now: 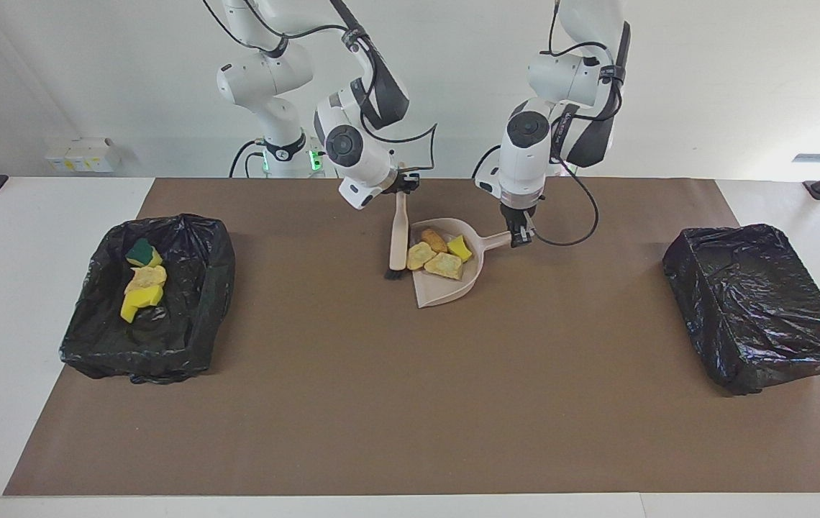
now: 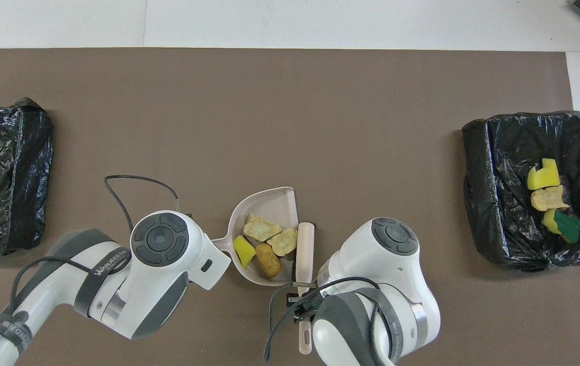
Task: Sweep and dump trash in bin
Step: 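Brush the remaining debris into the dustpan with the right gripper, then carry the loaded dustpan with the left gripper to the bin nearest it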
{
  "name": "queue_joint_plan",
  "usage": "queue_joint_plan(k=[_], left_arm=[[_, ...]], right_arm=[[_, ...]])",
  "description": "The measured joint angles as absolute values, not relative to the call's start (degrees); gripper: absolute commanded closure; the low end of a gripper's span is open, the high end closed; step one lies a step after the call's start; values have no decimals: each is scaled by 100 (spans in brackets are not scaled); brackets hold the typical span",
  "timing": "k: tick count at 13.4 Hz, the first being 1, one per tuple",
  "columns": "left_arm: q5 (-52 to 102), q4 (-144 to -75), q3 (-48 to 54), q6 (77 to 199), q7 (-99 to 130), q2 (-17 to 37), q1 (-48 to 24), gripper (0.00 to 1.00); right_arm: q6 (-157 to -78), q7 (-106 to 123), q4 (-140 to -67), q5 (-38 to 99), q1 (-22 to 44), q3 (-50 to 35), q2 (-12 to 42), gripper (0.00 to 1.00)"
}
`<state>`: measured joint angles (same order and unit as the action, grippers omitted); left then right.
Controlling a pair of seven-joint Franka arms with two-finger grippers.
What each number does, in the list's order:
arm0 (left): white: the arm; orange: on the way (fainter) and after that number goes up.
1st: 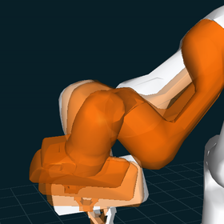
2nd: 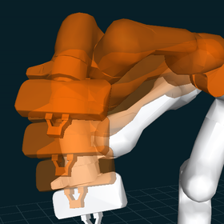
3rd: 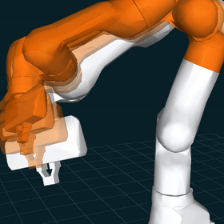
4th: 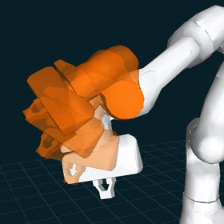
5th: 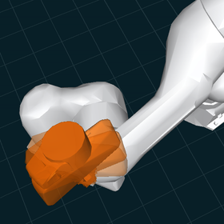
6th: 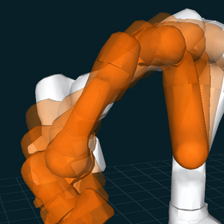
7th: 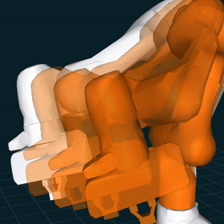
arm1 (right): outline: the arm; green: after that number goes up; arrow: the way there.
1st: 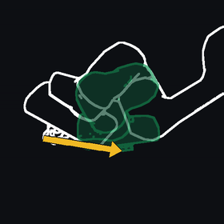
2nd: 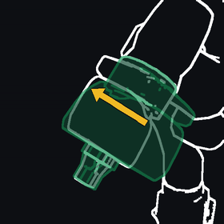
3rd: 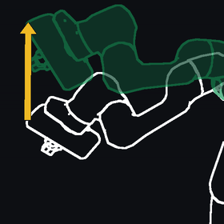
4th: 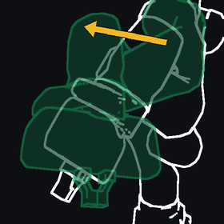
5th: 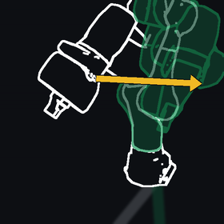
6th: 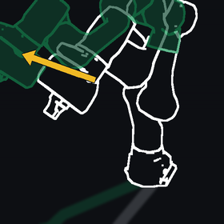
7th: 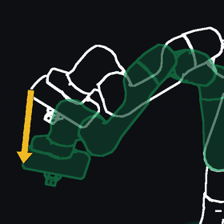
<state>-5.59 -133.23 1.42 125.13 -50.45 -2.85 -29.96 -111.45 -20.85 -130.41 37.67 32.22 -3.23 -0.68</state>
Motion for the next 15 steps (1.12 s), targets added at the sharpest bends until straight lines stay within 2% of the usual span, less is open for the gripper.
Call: queue_joint_plan(k=[2,5,9,12,15], left_arm=[[-568,-13429,113,12828,-5112,-282,-2985,100],[-412,-13429,88,13156,-5417,-181,-2799,100],[189,-13261,39,13158,-6418,-94,-2260,100],[207,-12726,26,12551,-6703,-93,-1935,100],[208,-11977,12,11729,-7185,-88,-1448,100]], right_arm=[[-11142,-2070,-12874,3827,3280,-324,-34,100],[-10922,-2332,-12610,2995,3338,-323,-25,100],[-9701,-2853,-11896,1998,3313,-244,-171,100],[-9260,-3030,-11864,1592,3293,-262,-400,100],[-9472,-3243,-12182,1714,3391,-317,-474,100]])
